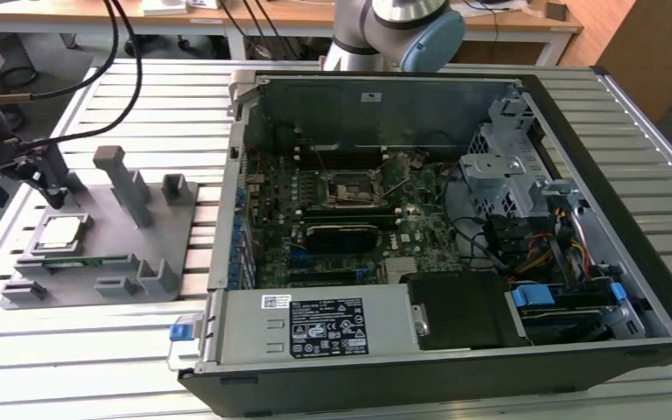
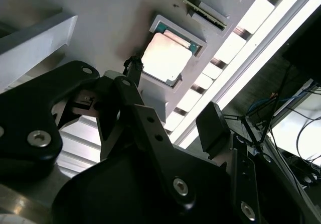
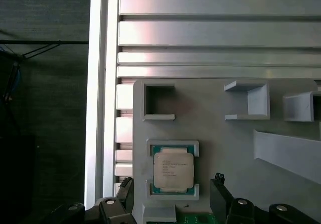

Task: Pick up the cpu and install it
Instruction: 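Pick up the cpu and move it towards the insertion slot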

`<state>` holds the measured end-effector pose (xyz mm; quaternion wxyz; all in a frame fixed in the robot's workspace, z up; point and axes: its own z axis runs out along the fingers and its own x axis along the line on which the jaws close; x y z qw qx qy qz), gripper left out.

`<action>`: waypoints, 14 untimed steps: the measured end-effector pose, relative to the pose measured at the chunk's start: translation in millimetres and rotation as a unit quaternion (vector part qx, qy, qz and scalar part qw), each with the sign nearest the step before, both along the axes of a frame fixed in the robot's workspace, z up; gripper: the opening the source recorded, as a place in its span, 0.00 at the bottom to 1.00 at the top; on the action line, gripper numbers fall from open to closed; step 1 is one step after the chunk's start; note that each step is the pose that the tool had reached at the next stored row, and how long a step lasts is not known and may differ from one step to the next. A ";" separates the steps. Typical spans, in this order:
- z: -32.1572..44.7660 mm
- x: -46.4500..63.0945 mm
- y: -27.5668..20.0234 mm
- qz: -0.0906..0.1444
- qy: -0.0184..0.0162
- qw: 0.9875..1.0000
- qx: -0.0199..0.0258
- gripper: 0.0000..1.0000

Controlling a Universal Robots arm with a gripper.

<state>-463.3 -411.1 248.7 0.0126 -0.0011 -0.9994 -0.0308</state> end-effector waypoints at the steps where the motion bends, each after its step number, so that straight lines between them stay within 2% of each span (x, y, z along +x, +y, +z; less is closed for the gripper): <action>1: -1.2 -0.3 -0.7 0.001 0.000 1.000 0.000 0.70; 7: -10.0 -0.6 -1.8 0.002 0.000 1.000 0.001 0.70; 14: -16.9 -0.6 -1.7 0.002 0.000 1.000 0.002 0.70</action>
